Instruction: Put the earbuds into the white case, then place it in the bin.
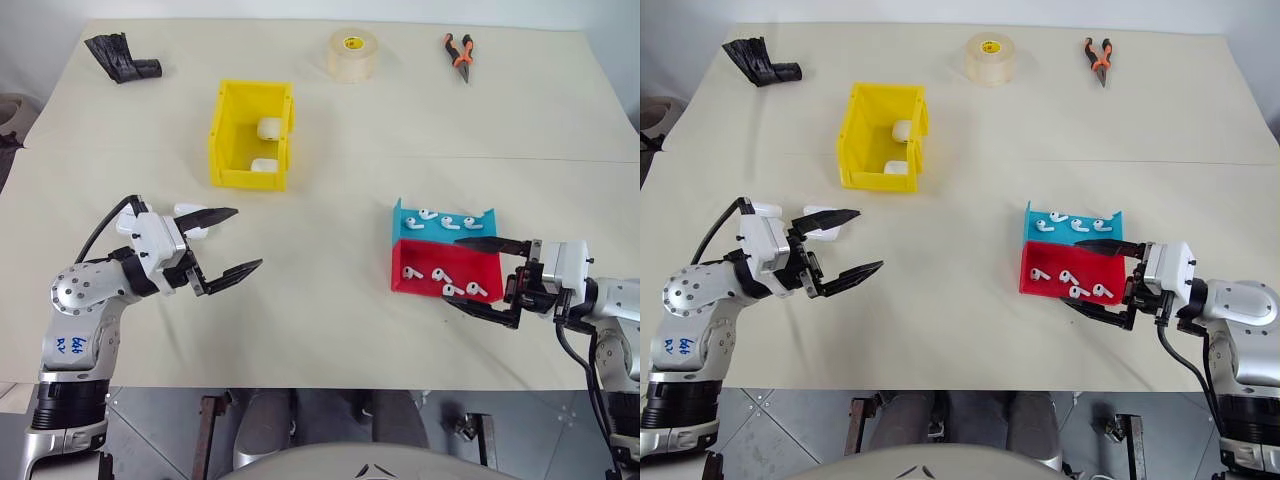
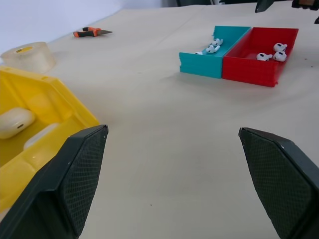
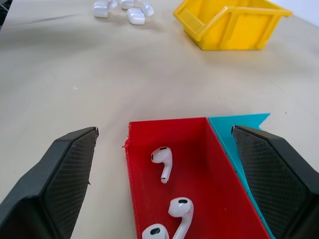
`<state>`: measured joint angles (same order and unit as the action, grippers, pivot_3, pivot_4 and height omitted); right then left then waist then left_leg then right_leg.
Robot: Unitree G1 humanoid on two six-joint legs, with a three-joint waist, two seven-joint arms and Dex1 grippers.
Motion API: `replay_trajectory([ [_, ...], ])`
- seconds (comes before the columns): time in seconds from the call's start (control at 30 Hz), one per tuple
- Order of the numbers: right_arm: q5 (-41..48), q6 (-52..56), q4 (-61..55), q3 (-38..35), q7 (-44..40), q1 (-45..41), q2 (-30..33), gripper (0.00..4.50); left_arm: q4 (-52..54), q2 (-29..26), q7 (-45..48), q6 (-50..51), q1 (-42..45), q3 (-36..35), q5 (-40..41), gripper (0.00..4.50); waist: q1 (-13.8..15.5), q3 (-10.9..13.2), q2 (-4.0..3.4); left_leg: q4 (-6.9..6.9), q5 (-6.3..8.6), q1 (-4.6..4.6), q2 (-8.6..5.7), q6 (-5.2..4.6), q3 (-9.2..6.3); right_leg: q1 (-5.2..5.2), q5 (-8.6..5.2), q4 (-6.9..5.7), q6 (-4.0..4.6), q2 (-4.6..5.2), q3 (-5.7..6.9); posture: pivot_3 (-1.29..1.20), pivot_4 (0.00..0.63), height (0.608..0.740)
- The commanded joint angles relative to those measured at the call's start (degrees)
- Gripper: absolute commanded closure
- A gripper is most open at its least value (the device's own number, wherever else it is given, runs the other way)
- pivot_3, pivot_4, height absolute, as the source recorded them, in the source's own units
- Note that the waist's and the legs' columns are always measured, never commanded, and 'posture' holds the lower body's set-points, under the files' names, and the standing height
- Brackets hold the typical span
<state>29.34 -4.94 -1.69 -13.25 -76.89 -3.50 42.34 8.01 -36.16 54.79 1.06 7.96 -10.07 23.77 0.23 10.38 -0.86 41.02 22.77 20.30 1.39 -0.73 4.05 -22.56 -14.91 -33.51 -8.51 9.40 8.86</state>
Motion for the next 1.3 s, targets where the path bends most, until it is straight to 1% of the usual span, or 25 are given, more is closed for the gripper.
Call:
replay_trajectory([
  [0.03,1.0,-0.4,-0.4,0.9,-0.7,-0.8,-0.8,0.0,1.7,0.6,-2.9,0.4,-0.9,-1.3,-0.3,0.02,0.0,0.0,0.0,0.0,0.0,0.0,0.0,0.0,0.0,0.0,0.0,0.0,0.0,0.0,0.0,0.0,0.15,0.74],
  [0.13,1.9,0.3,-1.1,2.1,0.0,-2.1,-2.0,0.0,3.9,0.7,-6.5,3.0,-2.5,-3.3,0.7,0.02,-0.1,0.0,0.0,0.0,0.0,0.0,0.0,0.0,0.0,0.0,0.0,0.0,0.0,0.0,0.0,0.0,0.15,0.74],
  [0.3,4.5,2.4,-3.8,4.8,2.5,-6.7,-6.7,0.0,11.7,1.3,-15.9,9.1,-9.3,-9.7,1.1,0.02,-0.3,0.0,-0.03,-0.01,0.0,-0.01,0.12,0.02,-0.02,-0.01,-0.01,0.0,0.01,-0.08,0.0,0.0,0.15,0.74],
  [0.43,4.2,-0.8,-3.6,6.4,2.0,-9.9,-10.5,0.0,18.9,3.8,-24.0,14.1,-15.7,-13.6,0.1,0.02,-0.2,0.0,-0.03,-0.01,0.01,-0.07,0.13,0.02,-0.1,-0.01,-0.01,-0.02,0.02,-0.08,-0.09,0.0,0.15,0.74],
  [0.53,3.8,-1.5,-2.2,7.8,1.4,-11.9,-12.3,0.0,25.7,8.5,-33.5,20.7,-22.8,-17.5,-1.1,0.02,-0.2,0.0,-0.03,0.0,0.02,-0.06,0.12,0.02,-0.13,0.0,-0.01,0.0,0.02,-0.07,-0.12,0.0,0.15,0.74],
  [0.63,3.3,-1.9,-0.6,8.3,0.2,-12.7,-12.2,0.0,29.0,9.6,-37.1,25.9,-24.1,-18.3,-0.3,0.02,0.4,0.0,-0.01,0.01,0.05,-0.06,0.11,0.03,-0.16,0.0,-0.02,-0.01,0.03,-0.07,-0.11,0.0,0.15,0.74],
  [0.73,3.2,-2.0,0.7,8.5,-1.1,-13.1,-11.6,0.0,30.9,8.1,-39.4,33.9,-22.6,-19.8,3.1,0.02,1.0,0.0,-0.02,0.06,0.04,-0.08,0.14,0.04,-0.15,0.0,-0.03,-0.07,0.07,-0.08,-0.12,0.0,0.15,0.74],
  [0.83,3.1,-1.3,1.5,8.5,-2.0,-13.6,-10.8,0.0,31.0,5.1,-41.5,43.1,-19.0,-22.1,6.5,0.02,1.0,0.0,-0.02,0.08,0.04,-0.12,0.14,0.04,-0.17,-0.01,-0.04,-0.14,0.09,-0.08,-0.17,0.0,0.15,0.74],
  [0.97,3.2,0.5,1.7,8.7,-2.3,-13.9,-9.8,0.0,30.7,-5.0,-43.1,68.0,-9.3,-22.4,12.7,0.02,1.0,0.0,-0.02,0.06,0.04,-0.12,0.14,0.06,-0.17,-0.04,-0.06,-0.19,0.12,-0.12,-0.19,0.0,0.15,0.74],
  [1.0,3.2,0.7,1.5,8.7,-2.4,-13.9,-9.7,0.0,30.4,-6.8,-43.6,73.6,-6.3,-21.9,13.4,0.02,1.0,0.0,-0.02,0.05,0.04,-0.13,0.14,0.06,-0.16,-0.05,-0.06,-0.18,0.12,-0.12,-0.21,0.0,0.15,0.74],
  [1.07,3.3,1.1,1.3,8.7,-2.4,-13.9,-9.5,0.0,28.9,-8.7,-44.8,85.5,1.1,-20.8,13.2,0.02,1.0,0.0,-0.02,0.04,0.04,-0.14,0.12,0.06,-0.16,-0.05,-0.06,-0.18,0.12,-0.12,-0.24,0.0,0.15,0.74],
  [1.1,3.3,1.2,1.2,8.7,-2.3,-13.9,-9.5,0.0,27.7,-10.1,-45.5,89.0,3.2,-19.6,13.6,0.02,1.0,0.0,-0.02,0.03,0.04,-0.14,0.11,0.06,-0.16,-0.05,-0.06,-0.18,0.12,-0.12,-0.25,0.0,0.15,0.74],
  [1.2,3.5,1.7,0.3,8.6,-1.9,-13.6,-9.5,0.0,25.1,-13.0,-47.8,91.4,5.3,-16.3,16.3,0.02,0.6,0.0,-0.02,-0.07,0.06,-0.17,0.12,0.1,-0.15,-0.09,-0.06,-0.15,0.12,-0.17,-0.27,0.0,0.15,0.74],
  [1.3,3.5,1.9,-0.3,8.5,-1.4,-13.3,-9.6,0.0,23.4,-13.3,-50.4,91.4,4.2,-15.5,18.6,0.02,-0.2,0.1,-0.01,-0.12,0.08,-0.13,0.18,0.16,-0.16,-0.18,-0.07,-0.1,0.12,-0.24,-0.37,0.0,0.15,0.74],
])
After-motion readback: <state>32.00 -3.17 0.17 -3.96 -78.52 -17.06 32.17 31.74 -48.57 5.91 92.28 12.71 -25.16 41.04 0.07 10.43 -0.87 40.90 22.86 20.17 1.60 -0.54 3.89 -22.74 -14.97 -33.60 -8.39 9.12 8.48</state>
